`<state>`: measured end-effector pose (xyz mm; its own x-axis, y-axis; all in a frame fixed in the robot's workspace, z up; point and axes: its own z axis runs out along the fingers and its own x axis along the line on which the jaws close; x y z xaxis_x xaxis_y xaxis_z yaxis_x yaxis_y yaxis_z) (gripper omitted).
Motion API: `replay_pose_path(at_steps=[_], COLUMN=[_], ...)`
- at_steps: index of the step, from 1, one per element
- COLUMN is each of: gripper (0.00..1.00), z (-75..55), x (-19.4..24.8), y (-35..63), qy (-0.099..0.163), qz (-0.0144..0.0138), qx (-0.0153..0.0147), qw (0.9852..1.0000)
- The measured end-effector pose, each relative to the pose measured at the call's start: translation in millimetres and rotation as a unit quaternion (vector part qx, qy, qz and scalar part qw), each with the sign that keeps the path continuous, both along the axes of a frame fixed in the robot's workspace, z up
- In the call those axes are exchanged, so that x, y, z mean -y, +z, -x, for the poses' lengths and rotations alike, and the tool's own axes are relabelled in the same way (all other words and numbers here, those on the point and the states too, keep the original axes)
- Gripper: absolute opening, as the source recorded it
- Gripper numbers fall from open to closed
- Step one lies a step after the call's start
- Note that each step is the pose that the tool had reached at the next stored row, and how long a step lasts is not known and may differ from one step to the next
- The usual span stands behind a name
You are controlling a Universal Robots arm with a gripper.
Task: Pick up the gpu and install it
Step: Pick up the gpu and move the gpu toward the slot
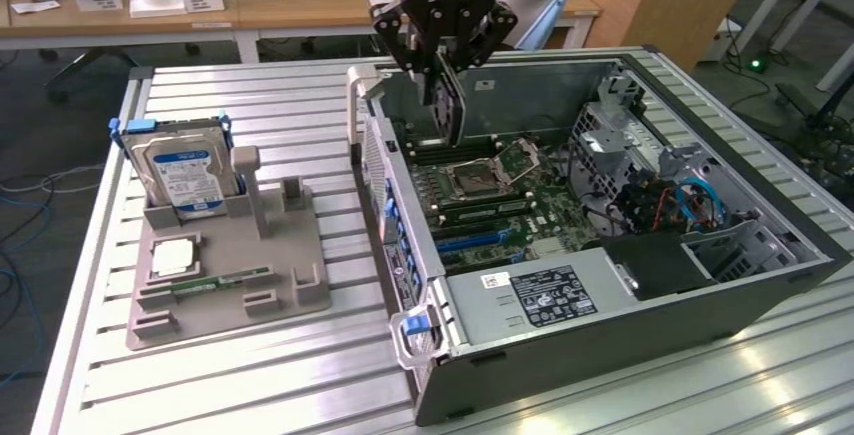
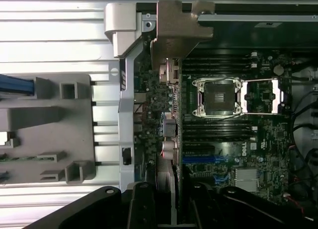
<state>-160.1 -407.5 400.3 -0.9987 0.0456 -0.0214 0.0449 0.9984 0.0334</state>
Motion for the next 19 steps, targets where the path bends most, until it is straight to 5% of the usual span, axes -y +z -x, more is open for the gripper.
replay_pose_path(at_steps=[19], gripper=[0.28], z=[-60.4], x=[0.0], y=[-0.1], qy=[0.003], qz=[-0.0001], qx=[-0.0002], qw=[1.0000])
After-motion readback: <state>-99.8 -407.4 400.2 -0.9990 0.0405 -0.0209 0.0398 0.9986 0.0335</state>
